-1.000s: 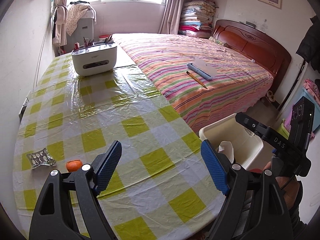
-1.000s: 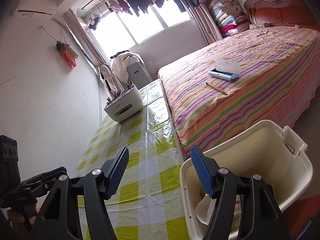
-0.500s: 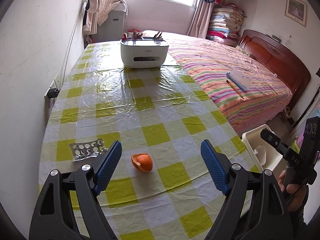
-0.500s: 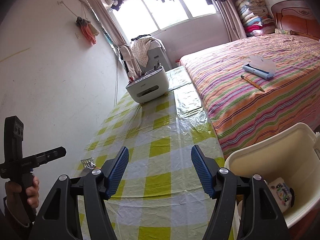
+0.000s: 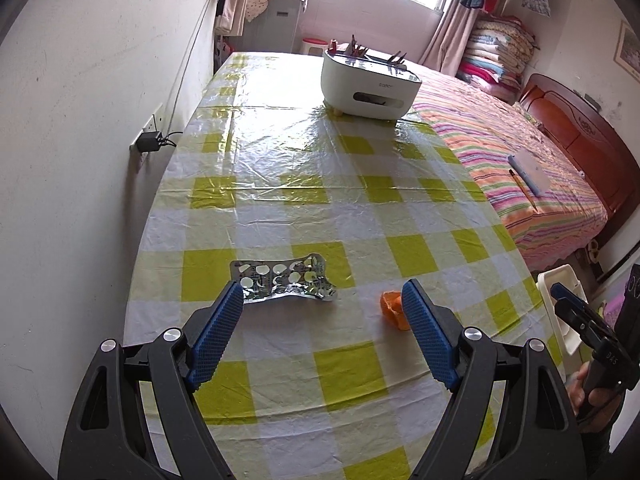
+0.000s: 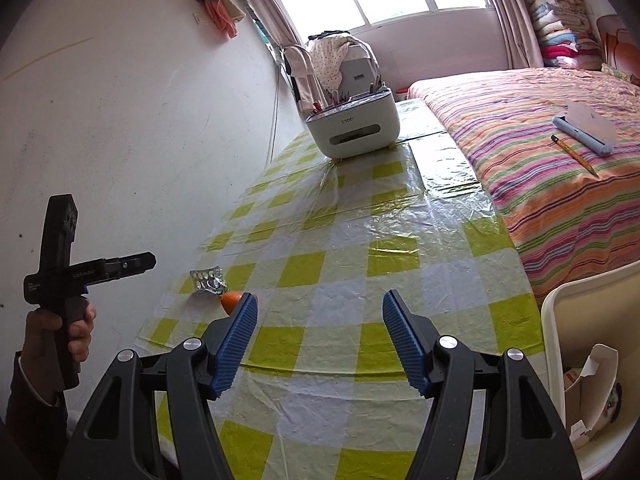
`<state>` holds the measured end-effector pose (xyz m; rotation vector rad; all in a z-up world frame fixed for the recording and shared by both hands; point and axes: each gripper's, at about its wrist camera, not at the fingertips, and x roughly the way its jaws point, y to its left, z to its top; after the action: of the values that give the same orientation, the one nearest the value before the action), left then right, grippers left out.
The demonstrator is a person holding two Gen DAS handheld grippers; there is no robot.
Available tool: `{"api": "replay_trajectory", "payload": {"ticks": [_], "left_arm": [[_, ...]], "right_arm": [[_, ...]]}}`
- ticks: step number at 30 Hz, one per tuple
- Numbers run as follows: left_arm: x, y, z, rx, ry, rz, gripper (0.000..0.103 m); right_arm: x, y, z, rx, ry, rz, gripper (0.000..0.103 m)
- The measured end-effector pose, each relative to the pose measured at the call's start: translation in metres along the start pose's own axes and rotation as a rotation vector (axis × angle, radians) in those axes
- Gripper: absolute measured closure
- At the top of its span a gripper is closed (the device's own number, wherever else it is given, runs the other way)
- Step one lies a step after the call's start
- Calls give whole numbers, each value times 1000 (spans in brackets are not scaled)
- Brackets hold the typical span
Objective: Collect trash
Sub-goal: 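Move both tools back over the table toward the blister pack and orange peel, then grasp the silver blister pack with the left tool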
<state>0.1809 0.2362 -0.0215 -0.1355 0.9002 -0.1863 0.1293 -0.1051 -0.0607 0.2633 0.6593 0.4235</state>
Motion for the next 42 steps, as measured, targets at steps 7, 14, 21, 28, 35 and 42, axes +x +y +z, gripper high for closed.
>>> {"api": "replay_trajectory", "payload": {"ticks": [7, 14, 21, 28, 35, 42], "left_arm": [[37, 32, 15, -114, 50, -3, 23], [67, 32, 28, -36, 55, 70, 23], [89, 38, 41, 64, 107, 55, 23], [104, 26, 22, 165, 257, -58, 23], [100, 17, 6, 166, 313, -138, 26], [100, 8, 0, 149, 326, -157, 59]], "right_arm": [[15, 16, -10, -28, 46, 15, 39], [26, 27, -20, -65, 87, 19, 39], [29, 30, -29, -87, 111, 21, 39], [29, 29, -33, -75, 123, 13, 39], [30, 31, -32, -77, 118, 14, 39], [39, 39, -32, -98, 132, 13, 39]]}}
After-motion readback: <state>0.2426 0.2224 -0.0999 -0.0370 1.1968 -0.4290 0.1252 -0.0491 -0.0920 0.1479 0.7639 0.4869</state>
